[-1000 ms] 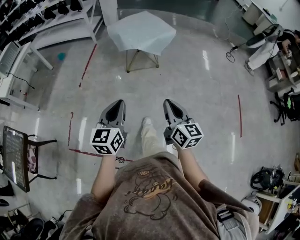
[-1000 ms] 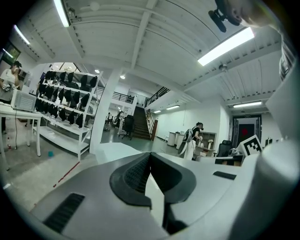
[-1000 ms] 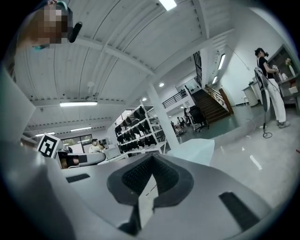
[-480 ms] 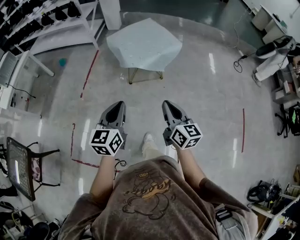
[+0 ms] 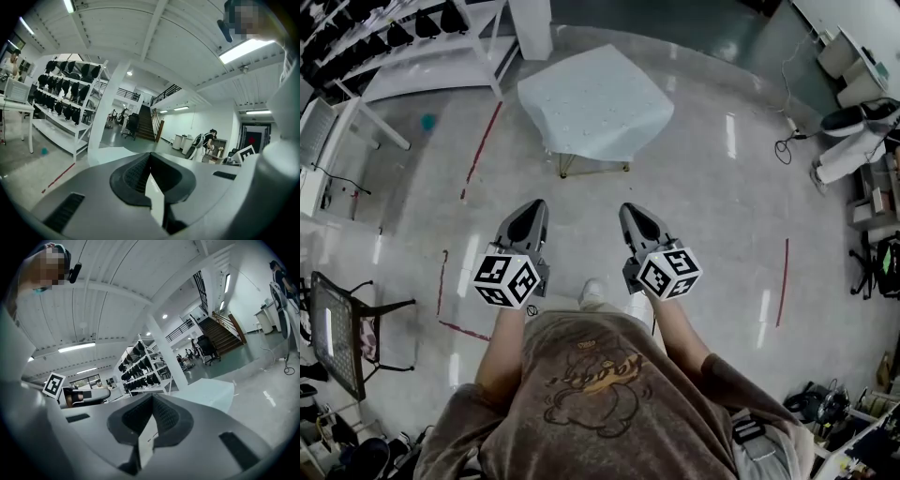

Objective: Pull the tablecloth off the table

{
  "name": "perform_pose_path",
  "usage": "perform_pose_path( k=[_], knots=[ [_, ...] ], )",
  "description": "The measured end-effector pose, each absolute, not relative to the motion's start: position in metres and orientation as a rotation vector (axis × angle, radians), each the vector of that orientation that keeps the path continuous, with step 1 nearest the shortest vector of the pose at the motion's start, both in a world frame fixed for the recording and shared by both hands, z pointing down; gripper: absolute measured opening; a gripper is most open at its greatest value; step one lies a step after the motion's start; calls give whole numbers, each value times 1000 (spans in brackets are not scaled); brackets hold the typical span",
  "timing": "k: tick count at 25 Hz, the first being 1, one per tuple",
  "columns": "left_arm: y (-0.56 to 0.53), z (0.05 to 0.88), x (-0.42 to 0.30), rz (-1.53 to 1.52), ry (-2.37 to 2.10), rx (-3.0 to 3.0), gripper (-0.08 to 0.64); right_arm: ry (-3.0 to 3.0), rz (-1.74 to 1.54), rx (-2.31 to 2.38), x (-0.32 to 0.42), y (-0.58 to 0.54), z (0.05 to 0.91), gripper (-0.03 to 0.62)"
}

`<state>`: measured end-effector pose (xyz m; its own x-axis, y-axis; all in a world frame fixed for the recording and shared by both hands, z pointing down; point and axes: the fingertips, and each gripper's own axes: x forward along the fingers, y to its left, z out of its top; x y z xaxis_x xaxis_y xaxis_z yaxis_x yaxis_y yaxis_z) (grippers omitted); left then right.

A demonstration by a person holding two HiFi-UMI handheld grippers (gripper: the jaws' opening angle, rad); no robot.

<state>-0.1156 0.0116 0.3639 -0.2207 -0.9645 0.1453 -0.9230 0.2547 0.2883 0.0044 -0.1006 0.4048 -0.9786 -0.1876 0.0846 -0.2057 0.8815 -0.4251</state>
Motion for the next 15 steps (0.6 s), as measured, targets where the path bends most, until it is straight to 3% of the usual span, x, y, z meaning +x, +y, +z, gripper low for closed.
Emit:
perform_pose_path(
  k=[15],
  knots=[
    [-27,358,-178,-221,-2142,1835,18,-3026,661,460,-49,-127,392,6]
  ],
)
